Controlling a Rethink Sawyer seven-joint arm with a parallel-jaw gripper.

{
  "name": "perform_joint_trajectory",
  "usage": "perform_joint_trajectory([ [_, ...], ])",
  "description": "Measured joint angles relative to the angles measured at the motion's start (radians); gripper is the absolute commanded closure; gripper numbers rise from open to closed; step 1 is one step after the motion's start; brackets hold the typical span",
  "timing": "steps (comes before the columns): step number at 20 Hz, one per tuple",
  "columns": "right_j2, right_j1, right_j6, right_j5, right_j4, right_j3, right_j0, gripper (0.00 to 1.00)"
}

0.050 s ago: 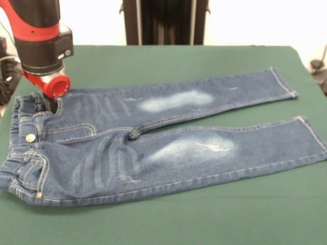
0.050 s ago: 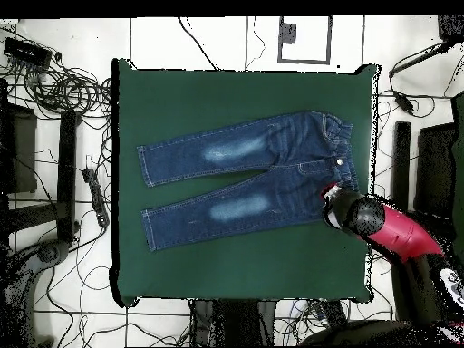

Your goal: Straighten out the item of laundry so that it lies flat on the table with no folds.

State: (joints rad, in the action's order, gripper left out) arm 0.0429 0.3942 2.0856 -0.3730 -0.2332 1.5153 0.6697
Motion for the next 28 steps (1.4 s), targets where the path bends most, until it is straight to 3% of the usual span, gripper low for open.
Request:
perform_joint_trajectory([
  [9, 0.004, 0.001, 0.0, 0.002, 0.0, 0.004, 0.014, 1.0],
  [28, 0.039, 0.018, 0.0, 0.004, -0.013, 0.039, 0.141, 1.0],
])
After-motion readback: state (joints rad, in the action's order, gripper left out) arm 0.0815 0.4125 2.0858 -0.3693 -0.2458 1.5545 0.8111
